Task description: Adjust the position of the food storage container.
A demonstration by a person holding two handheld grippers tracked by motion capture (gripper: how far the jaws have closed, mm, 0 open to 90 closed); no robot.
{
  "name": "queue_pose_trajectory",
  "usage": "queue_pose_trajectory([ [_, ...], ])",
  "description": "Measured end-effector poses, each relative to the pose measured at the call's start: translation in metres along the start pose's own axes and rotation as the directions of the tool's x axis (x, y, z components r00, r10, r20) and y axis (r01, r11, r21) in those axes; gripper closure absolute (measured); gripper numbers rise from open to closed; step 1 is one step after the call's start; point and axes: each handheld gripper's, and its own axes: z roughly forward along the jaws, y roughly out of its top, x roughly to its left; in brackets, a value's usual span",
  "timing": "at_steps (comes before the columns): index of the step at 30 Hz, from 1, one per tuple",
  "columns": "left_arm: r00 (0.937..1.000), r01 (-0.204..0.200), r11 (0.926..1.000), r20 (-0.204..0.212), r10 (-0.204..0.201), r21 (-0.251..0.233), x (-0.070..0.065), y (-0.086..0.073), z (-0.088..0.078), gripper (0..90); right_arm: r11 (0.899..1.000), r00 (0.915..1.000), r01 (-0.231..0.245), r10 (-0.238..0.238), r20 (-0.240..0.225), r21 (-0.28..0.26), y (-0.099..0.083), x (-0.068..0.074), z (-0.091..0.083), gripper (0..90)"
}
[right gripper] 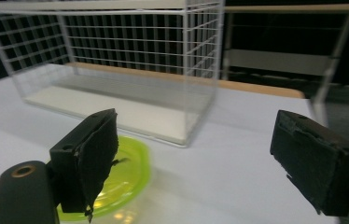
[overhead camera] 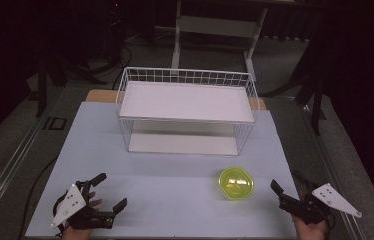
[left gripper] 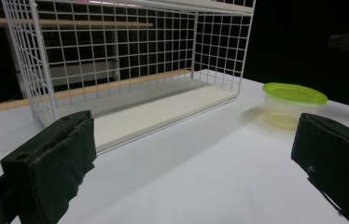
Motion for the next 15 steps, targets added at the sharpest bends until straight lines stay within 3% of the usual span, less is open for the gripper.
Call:
queue_pose_trajectory([
  [7,1.0000,-0.002,1.0000,0.006,0.002,0.000,-0.002,0.001,0.001,0.3,0.999,0.9996,0.001,-0.002,0.027,0.033,-0.004,-0.007,0.013,17.1],
  [8,1.0000,-0.004,1.0000,0.006,0.004,0.000,-0.002,0.001,0.001,0.4,0.998,0.9992,-0.021,0.019,0.035,0.052,-0.005,-0.010,0.015,23.3],
  [10,1.0000,-0.005,1.0000,0.005,0.005,0.000,-0.002,0.001,0.001,0.3,0.998,0.9990,-0.027,0.025,0.037,0.060,-0.005,-0.011,0.016,25.9],
  [11,1.0000,-0.004,1.0000,0.005,0.004,-0.002,-0.002,0.001,0.001,0.3,0.995,0.9989,-0.030,0.027,0.039,0.094,-0.006,-0.012,0.020,39.3],
  [12,1.0000,-0.004,1.0000,0.005,0.004,-0.003,-0.002,0.001,0.001,0.3,0.995,0.9989,-0.030,0.027,0.039,0.094,-0.006,-0.012,0.020,39.3],
  [14,1.0000,-0.003,1.0000,0.006,0.003,-0.003,-0.002,0.002,0.001,0.3,0.989,0.9995,-0.028,0.025,0.016,0.146,-0.006,-0.014,0.027,51.4],
  [15,1.0000,-0.004,1.0000,0.006,0.004,-0.002,-0.003,0.002,0.001,0.3,0.989,0.9995,-0.028,0.025,0.016,0.146,-0.006,-0.014,0.027,51.4],
])
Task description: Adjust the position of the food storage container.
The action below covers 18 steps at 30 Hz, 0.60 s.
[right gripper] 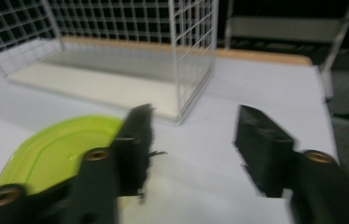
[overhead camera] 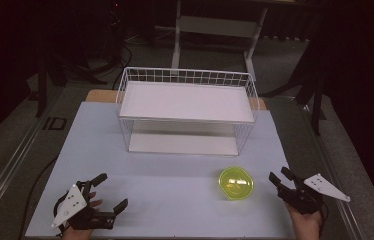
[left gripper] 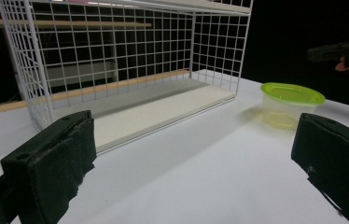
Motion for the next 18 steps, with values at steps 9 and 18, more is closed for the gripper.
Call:
queue_pose_trajectory([
  [9,0.9999,-0.016,0.9999,0.001,0.016,0.005,-0.002,0.001,0.000,0.4,0.984,0.9990,0.043,-0.044,0.005,0.174,-0.004,0.002,0.029,89.9],
  [18,0.9998,-0.017,0.9996,-0.009,0.017,0.023,-0.001,0.001,-0.001,0.4,0.964,0.9992,-0.016,0.025,-0.031,0.267,-0.020,0.007,0.050,90.0],
])
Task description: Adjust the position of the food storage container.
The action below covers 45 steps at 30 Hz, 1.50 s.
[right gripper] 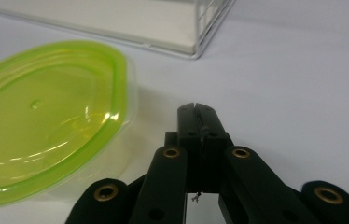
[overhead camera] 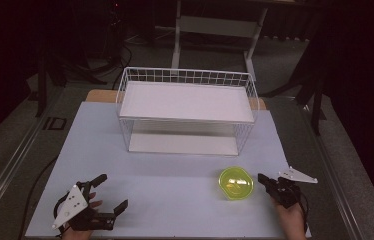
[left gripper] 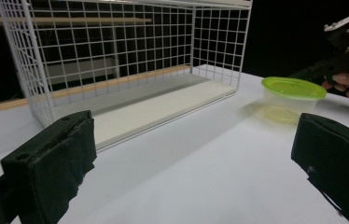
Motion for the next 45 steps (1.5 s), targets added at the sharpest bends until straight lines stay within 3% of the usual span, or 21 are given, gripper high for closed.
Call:
queue_pose_trajectory([
  [11,0.9999,0.000,1.0000,-0.016,0.000,-0.004,0.001,0.000,-0.003,0.4,0.997,0.9951,0.042,-0.035,-0.092,0.071,-0.008,0.023,0.025,90.0],
  [17,0.9998,0.000,1.0000,-0.018,0.000,-0.005,0.001,0.001,-0.004,0.4,0.993,0.9925,0.063,-0.052,-0.111,0.099,-0.012,0.032,0.031,90.0],
  [21,0.9999,0.000,1.0000,-0.015,0.000,-0.004,0.001,0.001,-0.003,0.4,0.991,0.9877,0.092,-0.078,-0.135,0.100,-0.011,0.040,0.032,90.0],
  [24,0.9999,-0.005,1.0000,-0.009,0.005,-0.004,0.000,0.001,-0.002,0.4,0.986,0.9797,0.120,-0.099,-0.175,0.115,-0.011,0.053,0.036,90.0],
  [29,1.0000,-0.005,1.0000,-0.004,0.005,-0.004,0.001,0.002,-0.001,0.4,0.979,0.9732,0.159,-0.134,-0.187,0.126,-0.009,0.062,0.037,90.0],
  [37,1.0000,-0.004,0.9998,-0.008,0.004,-0.017,0.002,0.003,-0.003,0.4,0.989,0.9837,0.094,-0.074,-0.164,0.114,-0.002,0.049,0.036,90.0],
  [45,1.0000,-0.003,0.9998,-0.010,0.002,-0.019,0.002,0.003,-0.003,0.4,0.982,0.9719,0.138,-0.109,-0.209,0.130,-0.006,0.067,0.045,90.0],
])
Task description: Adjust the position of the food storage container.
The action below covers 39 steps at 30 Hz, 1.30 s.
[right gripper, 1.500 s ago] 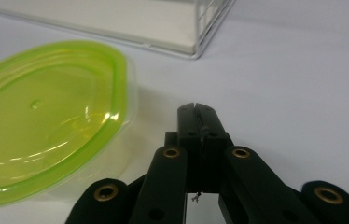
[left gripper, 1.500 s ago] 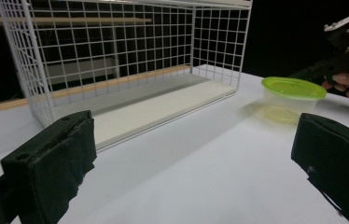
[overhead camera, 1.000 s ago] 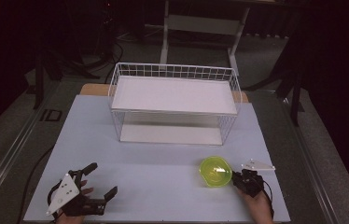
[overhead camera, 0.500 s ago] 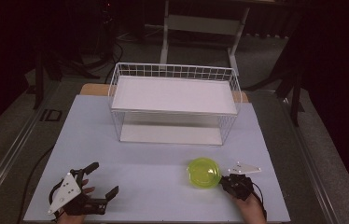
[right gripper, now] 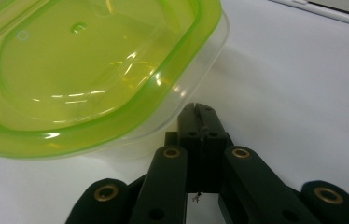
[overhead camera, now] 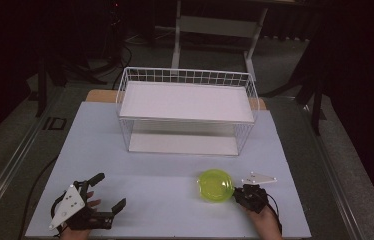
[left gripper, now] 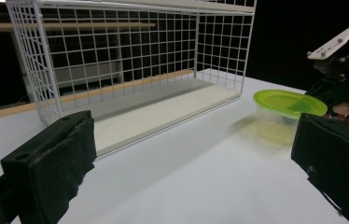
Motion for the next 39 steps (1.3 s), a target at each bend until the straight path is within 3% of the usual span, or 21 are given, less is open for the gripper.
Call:
queue_pose_trajectory([
  [7,1.0000,0.000,1.0000,0.000,0.000,0.000,0.001,0.000,0.000,0.4,1.000,0.9996,0.011,-0.011,-0.024,0.012,0.005,0.009,0.006,90.0],
  [10,1.0000,0.002,1.0000,-0.001,-0.002,0.000,0.001,0.000,0.000,0.4,1.000,0.9969,0.013,-0.011,-0.077,0.020,0.007,0.022,0.012,90.0],
  [15,1.0000,0.003,1.0000,0.004,-0.003,0.000,0.001,0.000,0.001,0.4,0.999,0.9949,0.026,-0.024,-0.098,0.019,0.012,0.034,0.018,90.0],
  [23,1.0000,0.004,1.0000,0.003,-0.004,0.002,0.001,0.000,0.001,0.4,1.000,0.9974,0.003,-0.001,-0.072,0.019,0.013,0.034,0.017,90.0],
  [26,1.0000,0.001,1.0000,0.004,-0.001,0.005,0.001,0.000,0.001,0.4,1.000,0.9958,-0.015,0.017,-0.090,0.018,0.016,0.033,0.020,90.0],
  [33,1.0000,0.002,1.0000,-0.005,-0.002,0.001,0.002,0.000,-0.003,0.4,0.999,0.9946,0.018,-0.014,-0.102,0.033,0.026,0.043,0.033,90.0],
  [39,1.0000,0.001,1.0000,-0.007,-0.001,0.001,0.002,0.000,-0.004,0.4,0.999,0.9919,0.017,-0.013,-0.127,0.028,0.035,0.050,0.046,90.0],
])
